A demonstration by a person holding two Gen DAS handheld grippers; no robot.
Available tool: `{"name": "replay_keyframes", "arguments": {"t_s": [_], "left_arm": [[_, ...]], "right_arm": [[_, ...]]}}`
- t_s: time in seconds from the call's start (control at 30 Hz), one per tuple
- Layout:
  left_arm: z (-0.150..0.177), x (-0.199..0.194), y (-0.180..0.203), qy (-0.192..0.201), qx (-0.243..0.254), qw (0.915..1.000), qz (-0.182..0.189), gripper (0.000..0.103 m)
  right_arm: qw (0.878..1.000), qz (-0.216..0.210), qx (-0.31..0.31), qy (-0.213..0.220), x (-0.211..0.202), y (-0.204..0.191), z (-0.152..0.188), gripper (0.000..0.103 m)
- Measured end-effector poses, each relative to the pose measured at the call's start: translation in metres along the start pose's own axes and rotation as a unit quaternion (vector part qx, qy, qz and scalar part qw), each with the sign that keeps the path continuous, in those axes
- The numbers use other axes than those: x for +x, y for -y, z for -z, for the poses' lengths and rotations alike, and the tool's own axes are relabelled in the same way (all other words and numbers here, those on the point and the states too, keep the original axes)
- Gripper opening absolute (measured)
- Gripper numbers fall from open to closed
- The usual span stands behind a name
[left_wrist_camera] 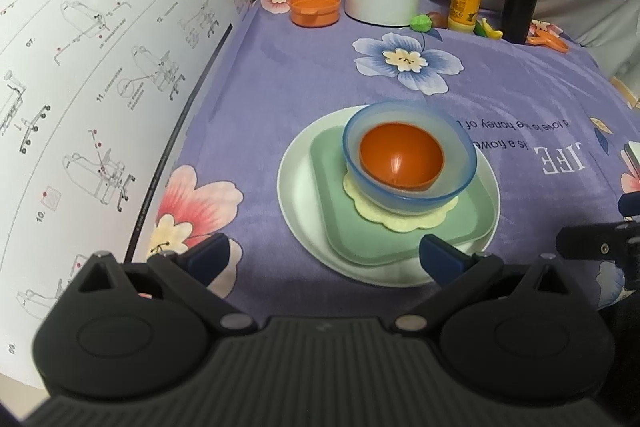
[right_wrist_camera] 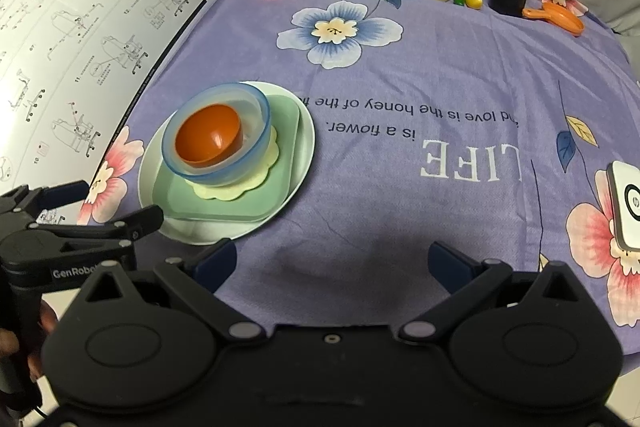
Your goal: Organize plates and bowls
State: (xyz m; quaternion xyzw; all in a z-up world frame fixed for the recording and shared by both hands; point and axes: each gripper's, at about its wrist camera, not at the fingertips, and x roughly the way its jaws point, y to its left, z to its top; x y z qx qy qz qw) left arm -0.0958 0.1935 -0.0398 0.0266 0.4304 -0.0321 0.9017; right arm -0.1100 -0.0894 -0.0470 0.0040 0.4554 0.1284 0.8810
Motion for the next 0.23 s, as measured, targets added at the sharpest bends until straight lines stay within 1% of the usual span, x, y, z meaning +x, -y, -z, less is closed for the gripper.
{"name": "replay_keyframes", "arguments": {"t_s": [0.23], "left_arm": [[-0.0009,-0.0014,-0.0019,-0.004,0.001,1.0000,0.004,0.103]], "right_arm": [[1.000,0.001,-0.004,0.000,-0.0018,-0.0010,0.0000,0.103]]}}
